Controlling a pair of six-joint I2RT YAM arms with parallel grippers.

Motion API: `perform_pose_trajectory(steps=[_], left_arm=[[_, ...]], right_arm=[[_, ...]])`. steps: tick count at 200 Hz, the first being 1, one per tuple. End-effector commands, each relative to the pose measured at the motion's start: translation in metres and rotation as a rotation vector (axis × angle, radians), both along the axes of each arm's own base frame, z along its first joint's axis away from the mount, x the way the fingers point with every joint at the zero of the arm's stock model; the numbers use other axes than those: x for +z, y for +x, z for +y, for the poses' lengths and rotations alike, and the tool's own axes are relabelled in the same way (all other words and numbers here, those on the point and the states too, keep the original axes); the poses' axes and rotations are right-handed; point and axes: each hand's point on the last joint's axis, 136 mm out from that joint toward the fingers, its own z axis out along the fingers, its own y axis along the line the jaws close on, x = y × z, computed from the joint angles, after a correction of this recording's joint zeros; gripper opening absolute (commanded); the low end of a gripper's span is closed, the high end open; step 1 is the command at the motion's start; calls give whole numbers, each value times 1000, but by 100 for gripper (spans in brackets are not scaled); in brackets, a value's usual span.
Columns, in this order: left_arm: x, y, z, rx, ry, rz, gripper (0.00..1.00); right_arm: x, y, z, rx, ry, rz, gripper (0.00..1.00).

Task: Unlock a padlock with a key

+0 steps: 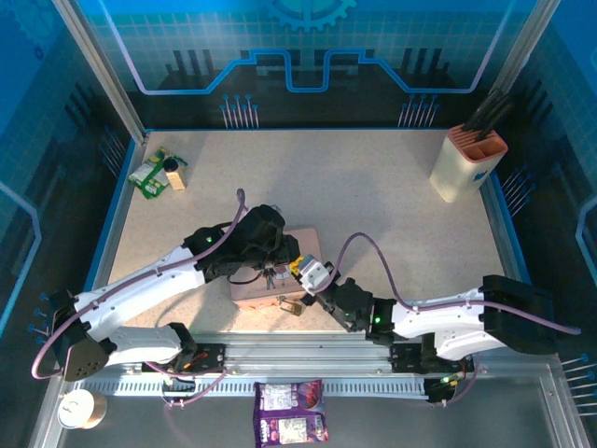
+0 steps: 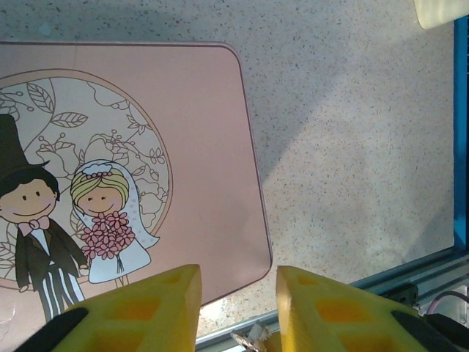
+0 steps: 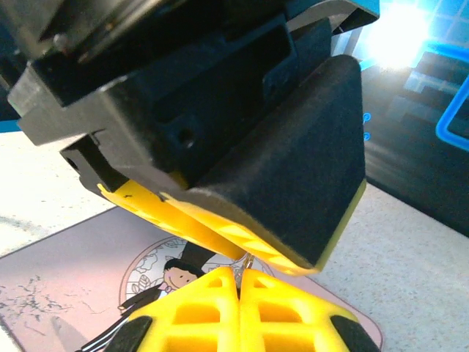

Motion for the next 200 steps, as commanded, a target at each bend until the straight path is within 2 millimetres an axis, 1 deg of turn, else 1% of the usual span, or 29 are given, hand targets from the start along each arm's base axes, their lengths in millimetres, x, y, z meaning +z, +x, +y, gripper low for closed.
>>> perform_pose_trajectory(steps=[1, 135, 155, 189, 200], left_arm=[[6, 0, 4, 18, 24, -4, 30], [3, 1, 6, 29, 44, -1, 11], [3, 4, 4, 23, 46, -12, 8], [9, 12, -1, 21, 30, -52, 3], [10, 16, -2, 20, 30, -66, 2]], right_arm=[[26, 2, 2, -59, 43, -83, 0], [20, -3, 11, -109, -42, -174, 0], [19, -3, 10, -123, -42, -186, 0], [18, -1, 9, -145, -37, -199, 0], [19, -1, 7, -154, -29, -198, 9]])
